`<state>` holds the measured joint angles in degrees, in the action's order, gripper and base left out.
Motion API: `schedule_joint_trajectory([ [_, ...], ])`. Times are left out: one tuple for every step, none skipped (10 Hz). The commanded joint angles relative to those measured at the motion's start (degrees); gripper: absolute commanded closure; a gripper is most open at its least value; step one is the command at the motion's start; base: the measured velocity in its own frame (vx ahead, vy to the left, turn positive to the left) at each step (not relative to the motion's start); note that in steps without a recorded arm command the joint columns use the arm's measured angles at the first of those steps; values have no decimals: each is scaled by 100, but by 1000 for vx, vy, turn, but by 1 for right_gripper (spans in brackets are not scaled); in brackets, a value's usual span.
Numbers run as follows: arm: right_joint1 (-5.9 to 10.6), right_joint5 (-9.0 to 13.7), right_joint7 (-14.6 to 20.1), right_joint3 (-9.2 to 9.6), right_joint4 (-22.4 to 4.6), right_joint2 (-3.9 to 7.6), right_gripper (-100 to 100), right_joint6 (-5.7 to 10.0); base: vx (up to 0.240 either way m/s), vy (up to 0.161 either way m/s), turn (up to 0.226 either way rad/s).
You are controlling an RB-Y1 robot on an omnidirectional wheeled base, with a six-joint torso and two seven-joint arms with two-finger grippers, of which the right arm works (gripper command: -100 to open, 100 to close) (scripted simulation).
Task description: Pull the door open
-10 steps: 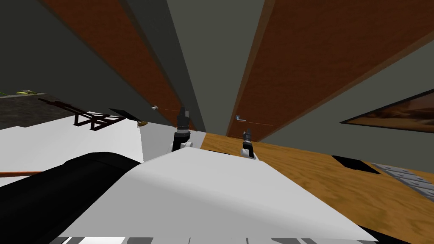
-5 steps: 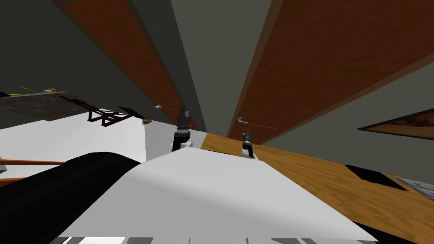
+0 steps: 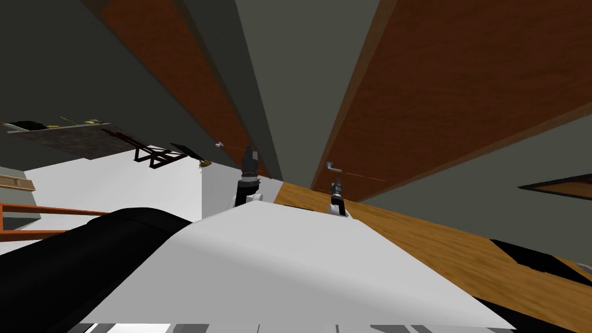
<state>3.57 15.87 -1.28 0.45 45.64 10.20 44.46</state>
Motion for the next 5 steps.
schedule_joint_trajectory([
  [69, 27, 13, 4, -215, 11, -100, 53, 55, -32, 111],
  [119, 43, 23, 6, -355, 23, -100, 85, 68, -34, 79],
  [170, 60, 34, 8, -495, 34, -100, 117, 58, -39, 67],
  [209, 72, 43, 9, -603, 42, -100, 142, 54, -27, 87],
  [244, 84, 50, 11, -701, 50, -100, 164, 58, -24, 59],
])
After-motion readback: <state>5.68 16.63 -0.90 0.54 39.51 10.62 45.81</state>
